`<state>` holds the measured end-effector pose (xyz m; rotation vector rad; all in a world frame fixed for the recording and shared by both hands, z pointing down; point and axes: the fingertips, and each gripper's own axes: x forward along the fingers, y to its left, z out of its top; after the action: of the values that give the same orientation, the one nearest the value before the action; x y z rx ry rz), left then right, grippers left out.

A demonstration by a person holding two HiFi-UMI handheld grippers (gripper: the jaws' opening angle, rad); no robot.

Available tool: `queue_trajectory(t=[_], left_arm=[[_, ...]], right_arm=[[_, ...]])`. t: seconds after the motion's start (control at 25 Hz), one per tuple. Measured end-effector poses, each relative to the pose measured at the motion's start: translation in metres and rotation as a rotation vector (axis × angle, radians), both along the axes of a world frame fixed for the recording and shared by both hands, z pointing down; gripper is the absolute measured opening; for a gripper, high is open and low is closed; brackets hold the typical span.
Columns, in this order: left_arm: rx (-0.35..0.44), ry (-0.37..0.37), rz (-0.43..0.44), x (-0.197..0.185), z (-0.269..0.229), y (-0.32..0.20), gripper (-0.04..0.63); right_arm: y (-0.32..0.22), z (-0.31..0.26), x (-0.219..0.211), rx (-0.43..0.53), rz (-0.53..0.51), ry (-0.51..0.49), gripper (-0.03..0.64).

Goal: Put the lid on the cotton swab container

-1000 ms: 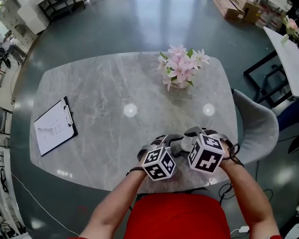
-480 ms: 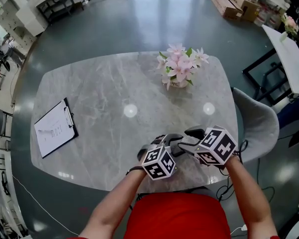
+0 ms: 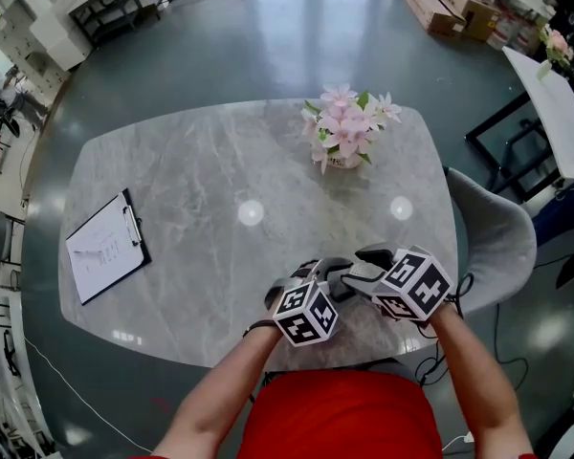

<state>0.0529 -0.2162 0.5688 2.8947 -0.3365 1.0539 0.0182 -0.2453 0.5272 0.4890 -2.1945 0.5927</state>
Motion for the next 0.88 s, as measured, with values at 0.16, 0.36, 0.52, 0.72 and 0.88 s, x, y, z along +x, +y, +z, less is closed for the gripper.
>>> queue_trajectory(t=[0.16,0.36,0.52,0.72,0.88], left_arm=[[0.006,0.013,-0.013,-0.003,-0.004,-0.001,0.267],[-0.010,0.055,-0.050,-0.012,-0.010,-0.001,0.267],[-0.021,0.090,-0.075,-0.022,-0.021,0.002,0.267],[-0.022,0.206,-0.159,-0.036,-0.051,0.002,0.267],[0.025,0.354,-0.260,-0.043,-0.095,-0.006,0.214]], right_arm=[[0.000,-0.006,0.004,0.030,0.004,-0.033,0.253],[-0.001,-0.020,0.011,0.044,0.042,-0.120,0.253],[-0.004,-0.036,0.017,0.059,0.085,-0.217,0.253],[-0.010,-0.072,0.028,0.159,0.143,-0.380,0.253],[-0.009,-0.110,0.034,0.287,0.148,-0.506,0.238]])
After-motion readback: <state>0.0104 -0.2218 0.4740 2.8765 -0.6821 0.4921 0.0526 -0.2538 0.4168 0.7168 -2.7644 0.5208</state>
